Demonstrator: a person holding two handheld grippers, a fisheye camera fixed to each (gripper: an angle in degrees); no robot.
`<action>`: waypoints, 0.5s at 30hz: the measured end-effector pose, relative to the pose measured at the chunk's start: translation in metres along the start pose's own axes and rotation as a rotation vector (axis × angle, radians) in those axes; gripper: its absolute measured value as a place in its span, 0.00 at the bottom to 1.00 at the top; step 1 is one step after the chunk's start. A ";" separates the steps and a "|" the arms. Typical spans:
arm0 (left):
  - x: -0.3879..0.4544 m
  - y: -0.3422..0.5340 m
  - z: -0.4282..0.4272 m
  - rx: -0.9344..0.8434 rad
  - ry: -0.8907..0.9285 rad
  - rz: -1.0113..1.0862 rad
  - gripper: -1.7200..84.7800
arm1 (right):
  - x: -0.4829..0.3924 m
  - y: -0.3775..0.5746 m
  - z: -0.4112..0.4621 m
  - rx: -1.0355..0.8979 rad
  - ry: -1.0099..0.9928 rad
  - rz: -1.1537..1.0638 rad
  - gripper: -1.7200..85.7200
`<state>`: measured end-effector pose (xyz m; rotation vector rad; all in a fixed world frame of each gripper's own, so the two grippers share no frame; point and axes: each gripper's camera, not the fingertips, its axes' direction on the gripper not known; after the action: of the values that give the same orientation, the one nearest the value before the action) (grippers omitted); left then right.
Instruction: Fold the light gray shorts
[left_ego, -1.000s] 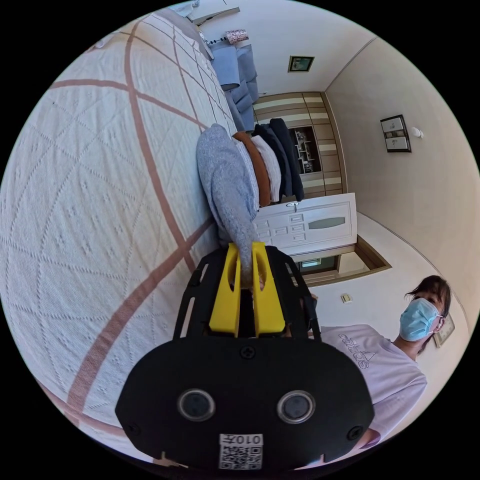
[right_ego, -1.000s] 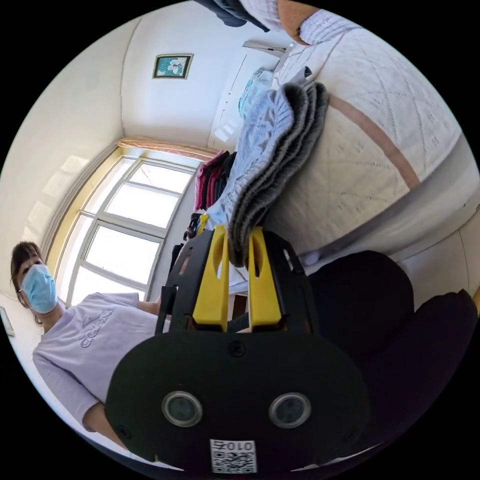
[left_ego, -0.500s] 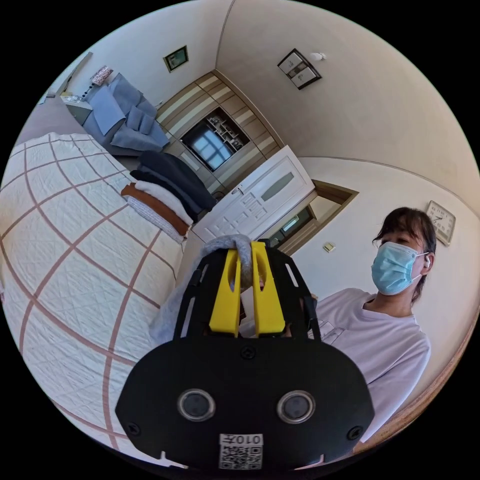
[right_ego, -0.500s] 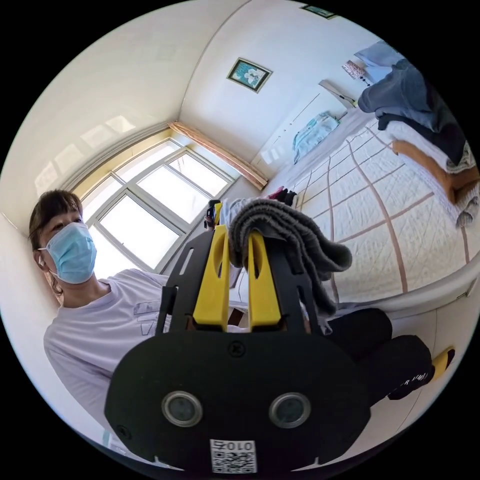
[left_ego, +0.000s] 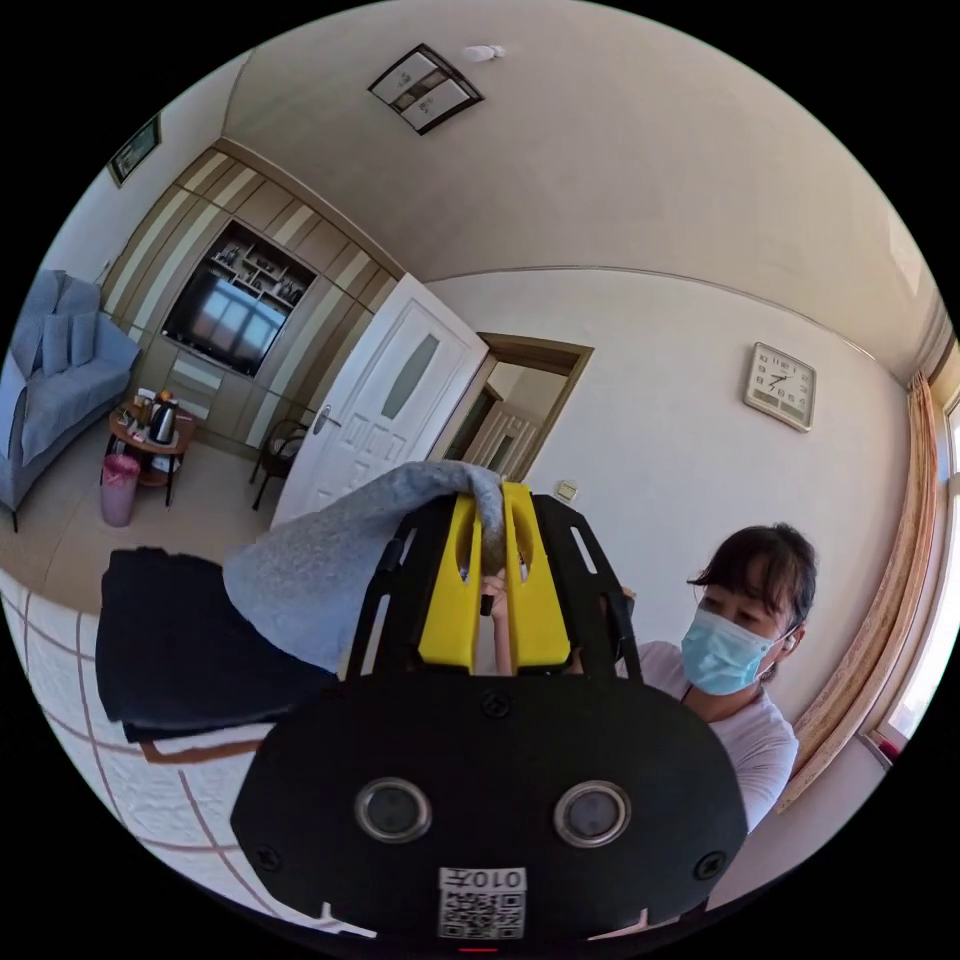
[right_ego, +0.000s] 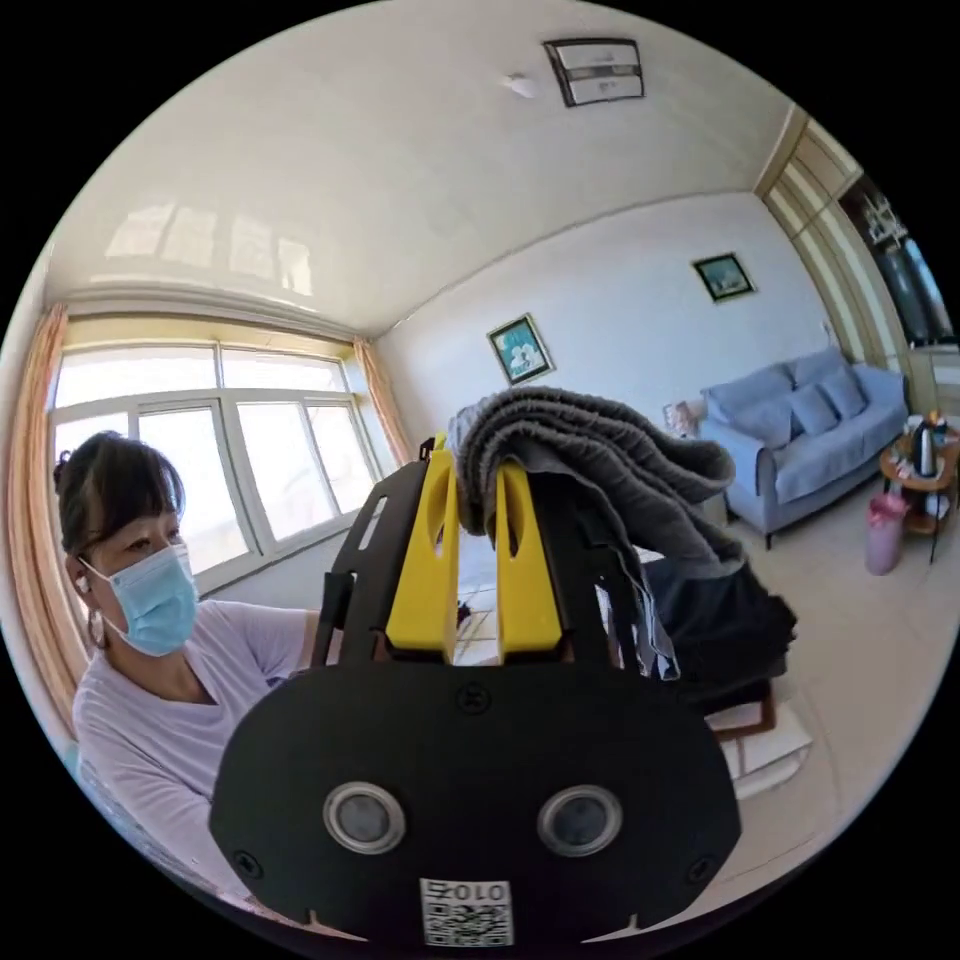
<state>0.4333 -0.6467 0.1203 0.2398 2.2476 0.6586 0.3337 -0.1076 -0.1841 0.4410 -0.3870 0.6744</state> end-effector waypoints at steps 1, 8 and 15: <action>-0.029 -0.009 0.004 0.003 -0.022 -0.024 0.09 | 0.006 -0.009 0.008 -0.005 0.077 -0.020 0.10; -0.261 0.091 -0.021 -0.075 -0.084 -0.327 0.09 | 0.134 0.111 0.121 -0.263 0.085 0.378 0.10; -0.396 0.217 -0.046 -0.011 0.065 -0.635 0.09 | 0.156 0.196 0.172 -0.281 -0.028 0.600 0.10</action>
<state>0.6654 -0.6240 0.5096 -0.4921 2.2020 0.3343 0.2806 0.0212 0.0857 0.0568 -0.6413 1.1770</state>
